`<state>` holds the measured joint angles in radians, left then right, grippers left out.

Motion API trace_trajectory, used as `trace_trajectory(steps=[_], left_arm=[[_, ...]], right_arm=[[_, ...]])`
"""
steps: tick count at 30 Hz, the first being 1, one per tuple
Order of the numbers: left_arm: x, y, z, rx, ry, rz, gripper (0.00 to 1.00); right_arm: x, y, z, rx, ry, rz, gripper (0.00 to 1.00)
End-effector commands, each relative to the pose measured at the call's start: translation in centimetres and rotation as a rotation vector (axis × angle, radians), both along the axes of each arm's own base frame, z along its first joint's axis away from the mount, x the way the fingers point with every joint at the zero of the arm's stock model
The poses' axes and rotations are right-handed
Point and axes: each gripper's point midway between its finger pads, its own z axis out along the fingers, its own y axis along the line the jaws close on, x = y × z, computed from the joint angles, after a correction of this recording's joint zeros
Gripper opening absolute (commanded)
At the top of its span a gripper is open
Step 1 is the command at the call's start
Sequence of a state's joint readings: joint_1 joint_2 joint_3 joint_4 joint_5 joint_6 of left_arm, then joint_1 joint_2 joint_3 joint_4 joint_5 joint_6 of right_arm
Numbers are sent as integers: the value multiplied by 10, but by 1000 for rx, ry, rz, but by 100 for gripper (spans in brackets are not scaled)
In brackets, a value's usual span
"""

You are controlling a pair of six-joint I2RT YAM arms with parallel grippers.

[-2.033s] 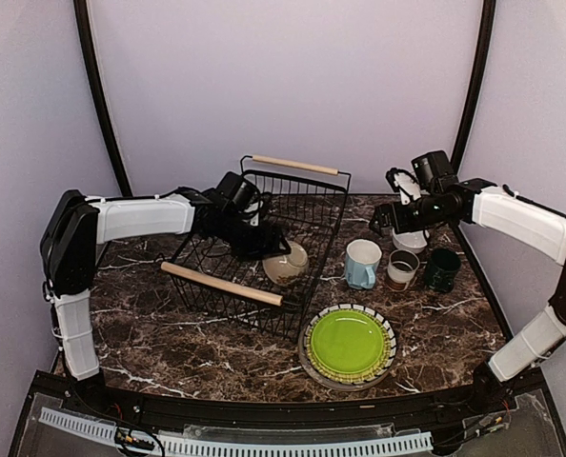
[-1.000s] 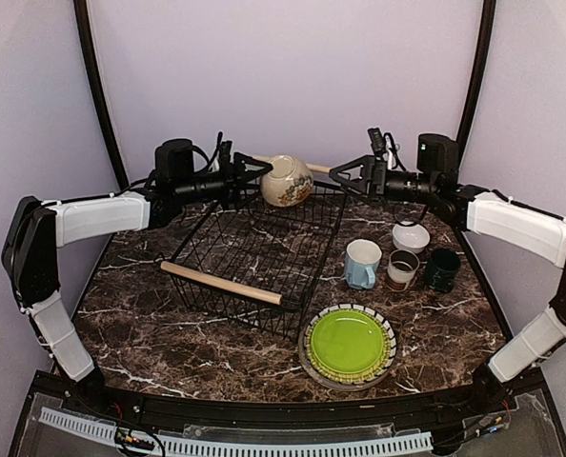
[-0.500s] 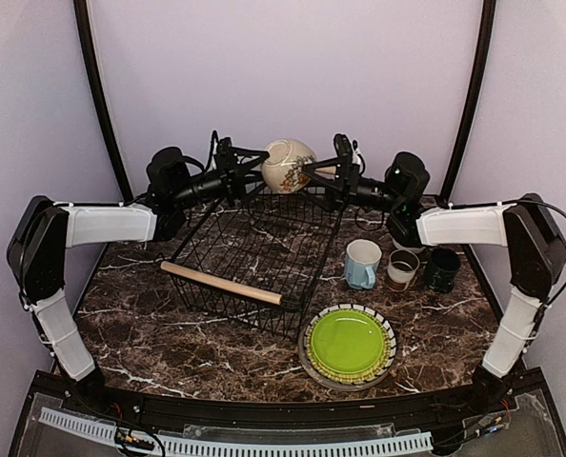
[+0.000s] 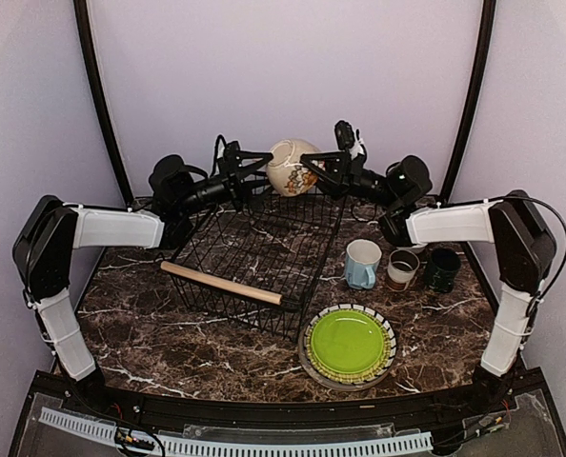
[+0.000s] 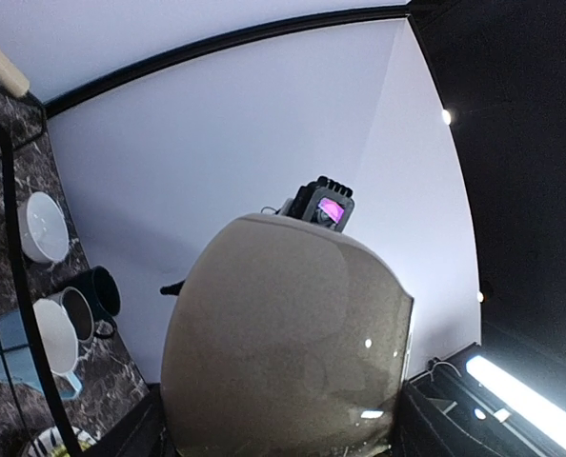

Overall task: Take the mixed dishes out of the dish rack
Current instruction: Pass from the left arm to the right, then place the bowl in the bowl.

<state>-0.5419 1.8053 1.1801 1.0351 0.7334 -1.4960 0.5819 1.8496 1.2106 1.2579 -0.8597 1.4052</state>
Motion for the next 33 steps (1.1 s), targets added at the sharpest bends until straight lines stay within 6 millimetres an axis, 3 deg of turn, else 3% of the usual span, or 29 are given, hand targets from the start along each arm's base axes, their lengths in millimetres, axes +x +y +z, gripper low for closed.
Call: trace_trajectory(steps=[1,3,8,11,14,18,20,25,33], left_arm=[[-10,4,17,-58,-69,-15,30],[-11,4,14,-53,-70,-16,30],[-14,7,9,-50,-86,-2,37],[-13,8,3,-31,-90,6,59],[-12,11,-3,14,-83,19,72],[-16,17,-16,133,-101,60,84],[-16,22,-28,229,-101,91,87],[-20,40,-33,417,-180,181,90],[-29,61,-45,613,-199,227,92]], right_arm=[[-17,-7,24,111,-114,27,12],[-16,-7,30,127,-115,38,1],[-20,-8,51,166,-142,58,0],[-22,-9,58,156,-158,61,0],[-24,-19,61,127,-181,31,0],[-12,-41,40,10,-169,-66,0],[-2,-57,24,-72,-152,-140,0],[26,-96,-15,-361,-179,-375,0],[79,-199,-73,-1046,-197,-909,0]])
